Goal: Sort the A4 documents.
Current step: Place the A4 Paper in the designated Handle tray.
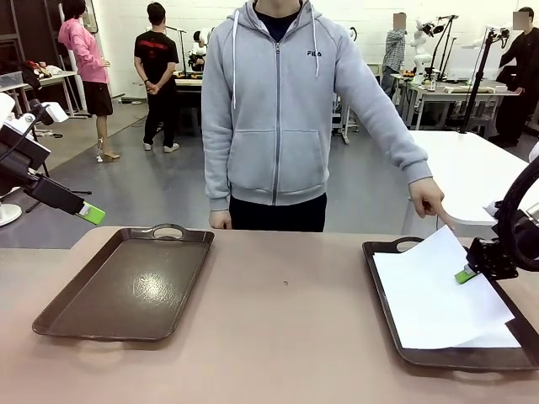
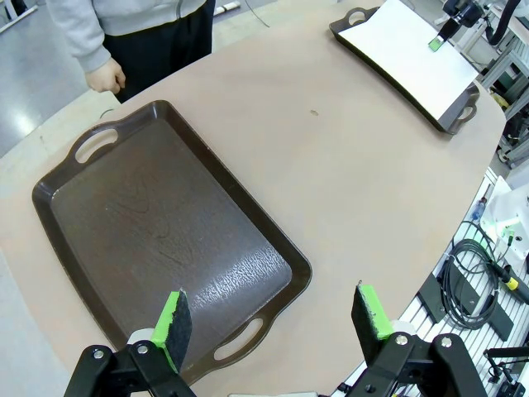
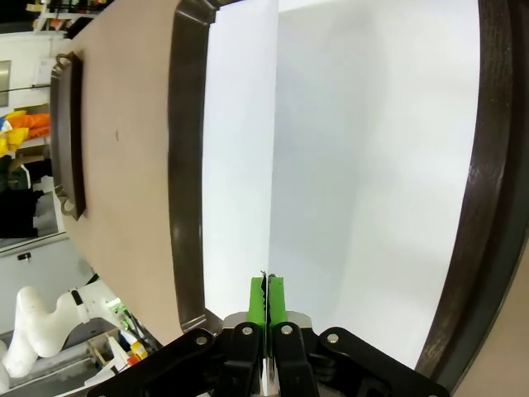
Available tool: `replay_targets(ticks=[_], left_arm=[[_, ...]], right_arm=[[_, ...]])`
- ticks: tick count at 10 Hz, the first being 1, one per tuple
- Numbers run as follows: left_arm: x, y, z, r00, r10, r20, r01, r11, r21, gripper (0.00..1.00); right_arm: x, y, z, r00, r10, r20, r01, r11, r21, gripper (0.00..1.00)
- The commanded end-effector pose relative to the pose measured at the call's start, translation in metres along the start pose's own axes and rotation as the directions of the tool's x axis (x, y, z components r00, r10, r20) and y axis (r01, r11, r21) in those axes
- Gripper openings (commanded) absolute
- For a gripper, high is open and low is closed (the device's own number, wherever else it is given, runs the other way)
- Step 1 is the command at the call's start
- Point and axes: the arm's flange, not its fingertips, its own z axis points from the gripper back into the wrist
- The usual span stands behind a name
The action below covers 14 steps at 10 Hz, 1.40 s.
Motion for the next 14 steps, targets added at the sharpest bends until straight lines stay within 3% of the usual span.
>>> replay_targets(ticks=[1, 4, 11, 12, 13, 14], left_arm=[[0.0, 0.0, 0.0, 1.0, 0.001, 0.003, -0.001, 1.0, -0.007, 1.0], [0.0, 0.0, 0.0, 1.0, 0.001, 0.003, -0.001, 1.0, -0.007, 1.0], [0.0, 0.0, 0.0, 1.0, 0.001, 0.003, -0.001, 1.0, -0.007, 1.0], [0.0, 0.0, 0.0, 1.0, 0.001, 0.003, -0.001, 1.0, -0.007, 1.0], [0.0, 0.0, 0.0, 1.0, 0.001, 0.003, -0.001, 1.0, -0.007, 1.0], [0.0, 0.0, 0.0, 1.0, 0.001, 0.003, -0.001, 1.0, -0.007, 1.0]], right_arm=[[0.0, 0.0, -0.009, 1.0, -0.021, -0.01, 0.02, 0.995, -0.093, 0.01], [0.002, -0.003, -0.011, 1.0, -0.026, 0.005, 0.027, 0.986, -0.166, 0.01], [0.005, -0.013, -0.019, 0.998, -0.034, 0.051, 0.044, 0.978, -0.206, 0.03], [0.006, -0.012, -0.019, 0.998, -0.03, 0.058, 0.041, 0.977, -0.209, 0.16], [0.006, -0.012, -0.018, 0.998, -0.019, 0.062, 0.033, 0.974, -0.223, 0.2], [0.006, -0.011, -0.017, 0.998, -0.018, 0.064, 0.032, 0.973, -0.228, 0.33]])
